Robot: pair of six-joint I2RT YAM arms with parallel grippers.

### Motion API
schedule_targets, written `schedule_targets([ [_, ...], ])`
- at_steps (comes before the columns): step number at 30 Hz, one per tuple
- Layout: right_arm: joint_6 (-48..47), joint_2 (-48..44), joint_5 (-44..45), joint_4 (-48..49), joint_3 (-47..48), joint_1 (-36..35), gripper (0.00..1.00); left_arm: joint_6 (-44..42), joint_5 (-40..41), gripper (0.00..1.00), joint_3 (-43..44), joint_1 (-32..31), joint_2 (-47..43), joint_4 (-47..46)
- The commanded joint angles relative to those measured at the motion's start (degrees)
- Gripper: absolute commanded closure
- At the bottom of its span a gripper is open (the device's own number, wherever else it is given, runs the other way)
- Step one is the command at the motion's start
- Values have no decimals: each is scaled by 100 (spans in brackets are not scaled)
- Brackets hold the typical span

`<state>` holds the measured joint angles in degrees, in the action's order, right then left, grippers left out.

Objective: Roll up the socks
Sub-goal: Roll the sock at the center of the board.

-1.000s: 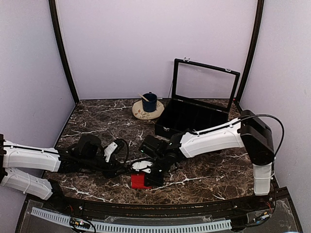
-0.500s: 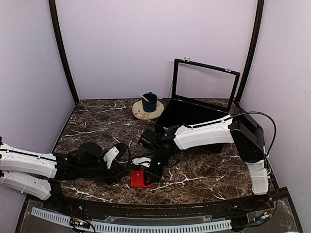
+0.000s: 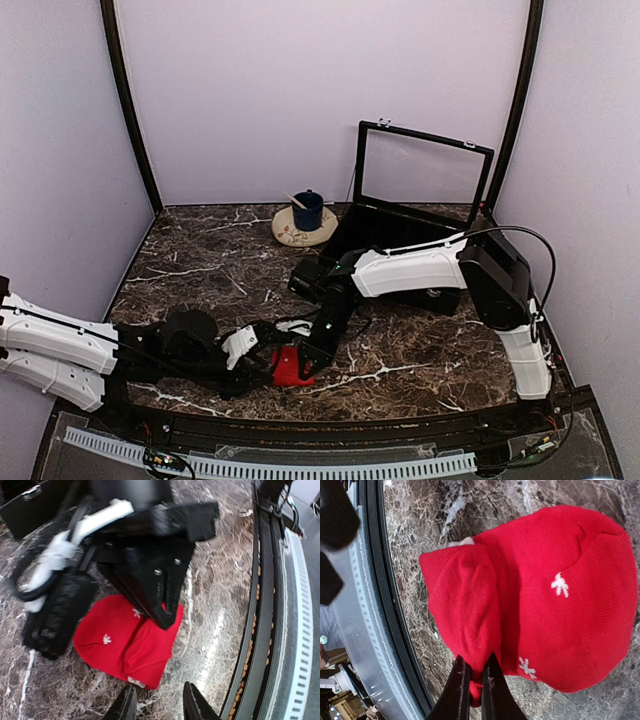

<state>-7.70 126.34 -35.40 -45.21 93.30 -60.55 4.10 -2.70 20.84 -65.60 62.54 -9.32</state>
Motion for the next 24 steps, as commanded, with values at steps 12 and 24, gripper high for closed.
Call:
schedule_targets([
  [12,-346,396,-587,-737,466,105,100,-920,422,59,907,-373,1243,354],
  [24,-389,400,-667,-761,501,140,100,-1089,519,59,1278,-484,1932,715],
])
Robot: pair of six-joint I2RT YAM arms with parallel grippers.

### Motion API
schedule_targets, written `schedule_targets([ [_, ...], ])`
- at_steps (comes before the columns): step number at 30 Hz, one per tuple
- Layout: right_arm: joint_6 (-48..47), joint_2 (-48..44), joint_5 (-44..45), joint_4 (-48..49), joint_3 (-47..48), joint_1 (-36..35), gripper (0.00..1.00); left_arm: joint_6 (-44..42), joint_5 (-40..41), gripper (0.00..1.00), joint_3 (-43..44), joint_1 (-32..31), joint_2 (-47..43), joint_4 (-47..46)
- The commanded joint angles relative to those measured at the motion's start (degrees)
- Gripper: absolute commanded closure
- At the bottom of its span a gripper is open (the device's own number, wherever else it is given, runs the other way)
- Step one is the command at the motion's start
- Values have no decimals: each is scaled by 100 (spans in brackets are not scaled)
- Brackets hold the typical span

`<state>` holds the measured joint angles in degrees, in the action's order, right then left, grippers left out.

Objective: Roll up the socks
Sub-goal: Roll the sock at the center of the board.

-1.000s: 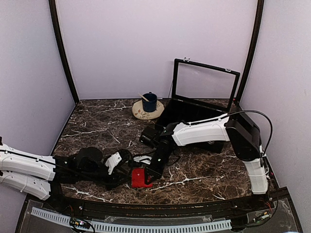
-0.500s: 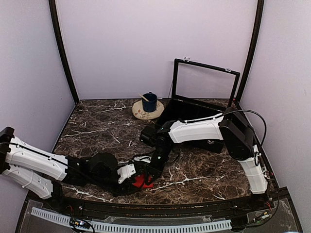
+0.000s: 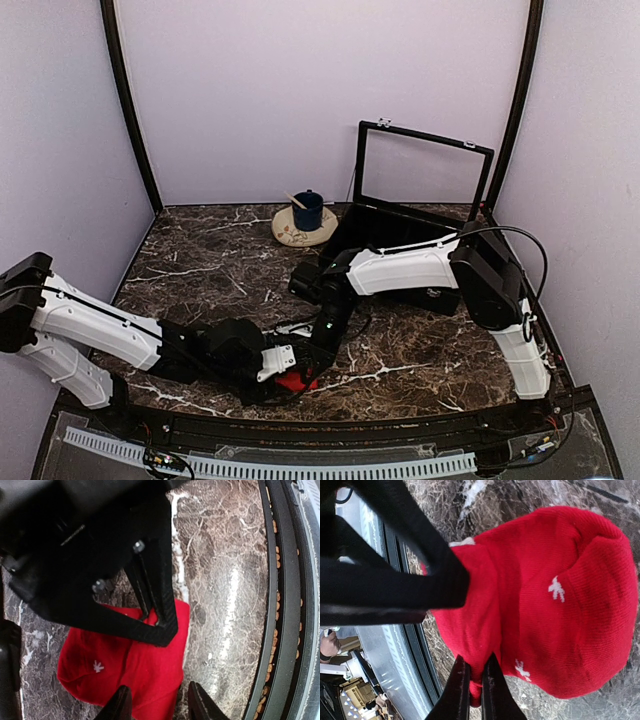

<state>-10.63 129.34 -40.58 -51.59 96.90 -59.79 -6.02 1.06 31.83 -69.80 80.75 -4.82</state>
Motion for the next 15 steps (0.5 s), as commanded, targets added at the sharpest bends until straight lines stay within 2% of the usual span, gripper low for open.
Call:
schedule_targets([
  [1,-104,93,-166,-123,136,68,100,-71,191,59,201,-73,146,270],
  [8,-131,107,-196,-145,125,73,100,-93,254,61,402,-78,445,414],
  [15,-150,144,-213,-182,167,91,100,-110,109,79,495,-78,597,487],
])
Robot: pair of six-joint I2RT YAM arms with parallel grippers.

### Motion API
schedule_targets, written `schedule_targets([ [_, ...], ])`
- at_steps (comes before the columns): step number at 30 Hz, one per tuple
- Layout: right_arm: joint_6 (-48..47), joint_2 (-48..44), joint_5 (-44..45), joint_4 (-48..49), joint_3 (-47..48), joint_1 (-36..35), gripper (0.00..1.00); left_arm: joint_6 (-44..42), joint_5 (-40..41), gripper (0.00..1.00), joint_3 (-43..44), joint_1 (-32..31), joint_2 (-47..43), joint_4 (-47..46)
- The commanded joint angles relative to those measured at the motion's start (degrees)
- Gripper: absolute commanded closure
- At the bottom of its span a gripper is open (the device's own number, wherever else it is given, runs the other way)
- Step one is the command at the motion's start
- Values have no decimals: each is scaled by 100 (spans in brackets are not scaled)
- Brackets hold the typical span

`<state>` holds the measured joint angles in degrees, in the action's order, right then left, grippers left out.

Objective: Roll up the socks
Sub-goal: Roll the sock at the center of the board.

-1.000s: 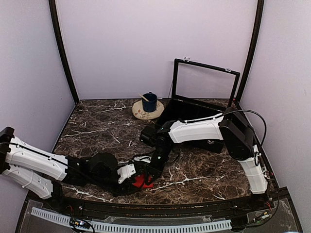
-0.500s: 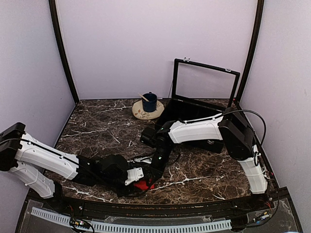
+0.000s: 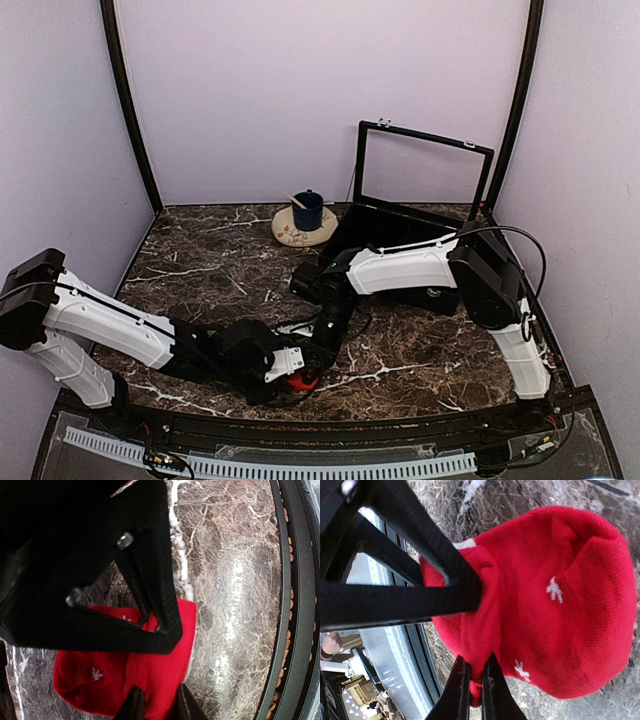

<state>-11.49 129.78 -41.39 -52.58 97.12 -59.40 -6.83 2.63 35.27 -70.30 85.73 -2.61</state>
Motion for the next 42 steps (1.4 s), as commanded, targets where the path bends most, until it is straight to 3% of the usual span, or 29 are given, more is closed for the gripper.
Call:
schedule_targets([
  [1,-64,96,-134,-86,141,56,100,-8,-61,80,162,-25,130,284],
  [10,-39,92,-211,-82,180,112,100,120,-125,100,204,-27,257,331],
  [15,3,59,-223,-44,130,151,100,145,-202,100,191,-27,265,325],
  [23,314,-242,-347,463,-357,315,80,295,-306,100,194,-27,241,400],
  [42,1049,-1211,-691,1805,-1533,794,71,1417,-626,100,-14,204,90,156],
])
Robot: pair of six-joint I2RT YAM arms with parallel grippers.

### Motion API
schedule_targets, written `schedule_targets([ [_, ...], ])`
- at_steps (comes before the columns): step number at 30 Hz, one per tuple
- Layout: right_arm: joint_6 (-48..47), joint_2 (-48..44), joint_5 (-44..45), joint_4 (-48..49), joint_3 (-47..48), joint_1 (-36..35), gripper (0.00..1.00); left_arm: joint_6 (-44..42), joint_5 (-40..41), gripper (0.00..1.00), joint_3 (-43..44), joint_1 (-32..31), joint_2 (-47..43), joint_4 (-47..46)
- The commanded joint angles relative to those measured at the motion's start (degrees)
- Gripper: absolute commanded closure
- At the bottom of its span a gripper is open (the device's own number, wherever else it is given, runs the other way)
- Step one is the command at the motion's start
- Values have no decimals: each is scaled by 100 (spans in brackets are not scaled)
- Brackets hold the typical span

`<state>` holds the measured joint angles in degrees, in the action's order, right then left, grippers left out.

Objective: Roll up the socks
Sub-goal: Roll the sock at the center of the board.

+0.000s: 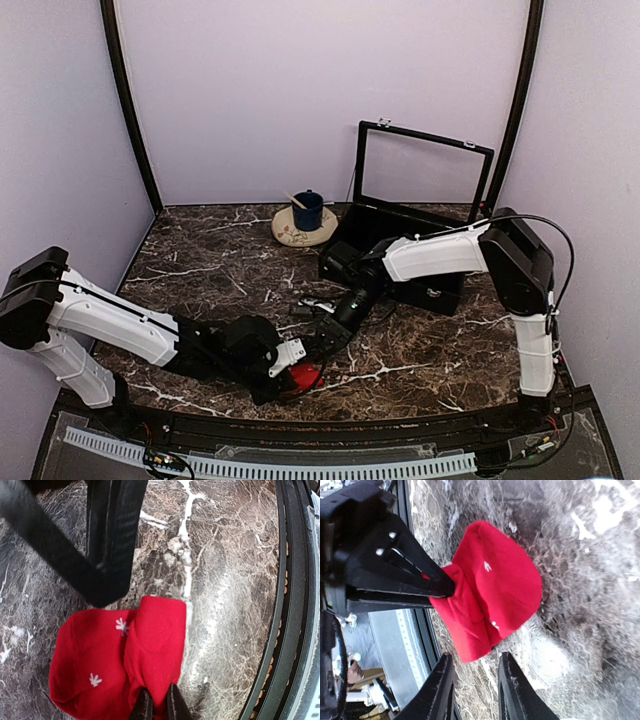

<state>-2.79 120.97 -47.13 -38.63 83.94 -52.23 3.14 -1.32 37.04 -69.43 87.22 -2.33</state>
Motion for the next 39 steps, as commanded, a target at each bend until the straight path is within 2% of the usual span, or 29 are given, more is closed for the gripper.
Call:
schedule_targets([
  [1,228,-375,-74,493,-310,88,71,520,-257,100,-208,155,-83,127],
  [13,924,-1148,974,1771,-1387,255,71,1236,-622,100,-385,667,-298,117],
  [24,562,-2240,2027,2688,-2564,189,71,1800,-1424,100,-682,1016,-301,-331],
  [34,-332,-2574,3704,3355,-2943,-1006,70,2397,-2386,100,-1178,1336,-315,-849],
  [39,-695,-2568,4242,3595,-2996,-1416,69,2661,-2981,100,-1460,1500,-176,-1302],
])
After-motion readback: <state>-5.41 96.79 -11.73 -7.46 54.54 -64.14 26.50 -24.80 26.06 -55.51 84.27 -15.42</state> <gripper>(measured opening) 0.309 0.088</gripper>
